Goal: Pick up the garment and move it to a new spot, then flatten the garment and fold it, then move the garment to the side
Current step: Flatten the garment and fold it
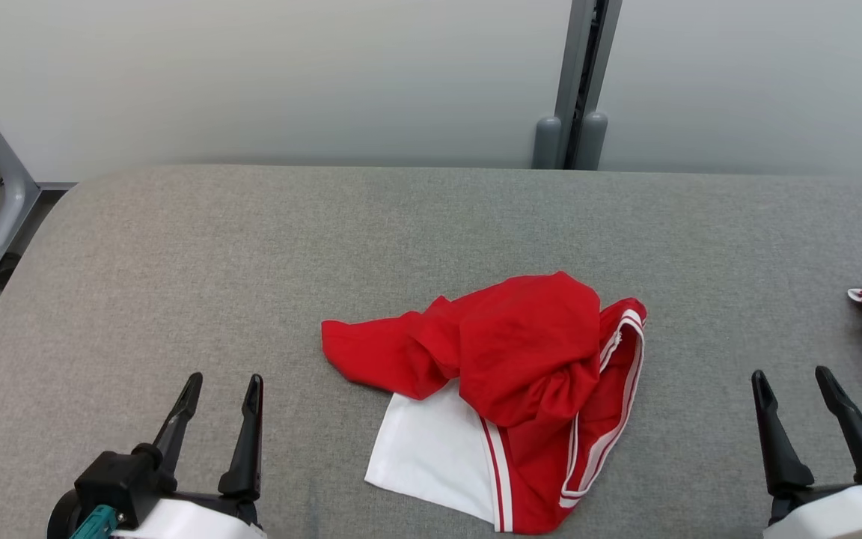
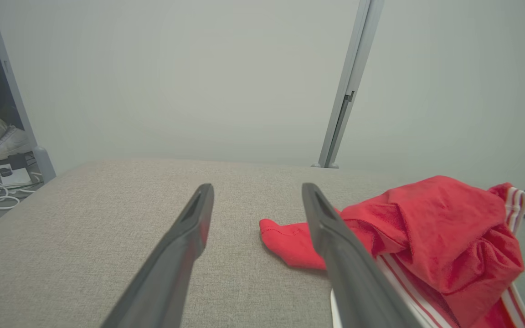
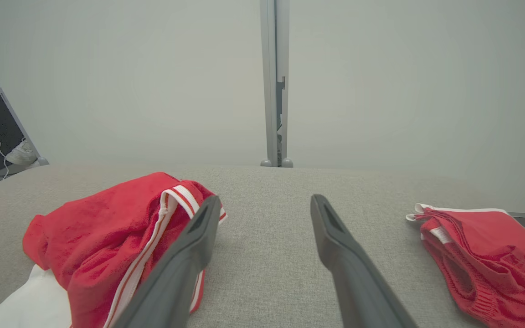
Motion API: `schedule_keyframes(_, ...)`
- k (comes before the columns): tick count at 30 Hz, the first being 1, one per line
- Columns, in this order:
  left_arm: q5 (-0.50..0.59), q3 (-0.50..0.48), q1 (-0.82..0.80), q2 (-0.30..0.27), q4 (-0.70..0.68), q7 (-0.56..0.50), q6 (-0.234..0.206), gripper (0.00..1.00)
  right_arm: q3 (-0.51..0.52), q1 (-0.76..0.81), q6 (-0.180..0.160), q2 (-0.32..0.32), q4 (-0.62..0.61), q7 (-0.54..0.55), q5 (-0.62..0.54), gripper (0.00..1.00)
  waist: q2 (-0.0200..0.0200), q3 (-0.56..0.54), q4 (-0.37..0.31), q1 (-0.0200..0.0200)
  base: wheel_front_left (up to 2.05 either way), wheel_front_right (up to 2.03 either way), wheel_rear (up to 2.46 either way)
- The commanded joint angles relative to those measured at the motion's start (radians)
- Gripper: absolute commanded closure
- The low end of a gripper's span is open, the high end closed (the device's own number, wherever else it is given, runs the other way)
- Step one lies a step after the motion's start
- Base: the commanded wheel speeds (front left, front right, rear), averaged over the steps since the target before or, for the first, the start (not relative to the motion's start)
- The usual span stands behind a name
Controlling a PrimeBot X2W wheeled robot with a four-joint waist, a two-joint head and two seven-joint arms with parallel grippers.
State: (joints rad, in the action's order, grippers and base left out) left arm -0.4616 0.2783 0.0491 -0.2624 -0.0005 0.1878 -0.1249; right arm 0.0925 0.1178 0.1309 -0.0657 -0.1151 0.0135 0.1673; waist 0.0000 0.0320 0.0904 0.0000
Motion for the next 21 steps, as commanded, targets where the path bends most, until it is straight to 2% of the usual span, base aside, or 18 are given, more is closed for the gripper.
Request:
schedule_keyframes(1,-0.003,0.000,0.018,-0.005,-0.004,-0.005,-0.008,0.00,0.006,0.020,0.000,0.001,-0.004,0.006,-0.008,0.00,0.0000,-0.021,-0.013,0.0000,0.00,0.00,0.00)
schedule_keyframes(21,-0.013,0.015,0.057,-0.021,-0.030,-0.018,-0.019,0.00,0.022,0.089,0.000,0.012,-0.045,0.049,-0.025,0.00,0.0000,-0.045,-0.020,0.0000,0.00,0.00,0.00)
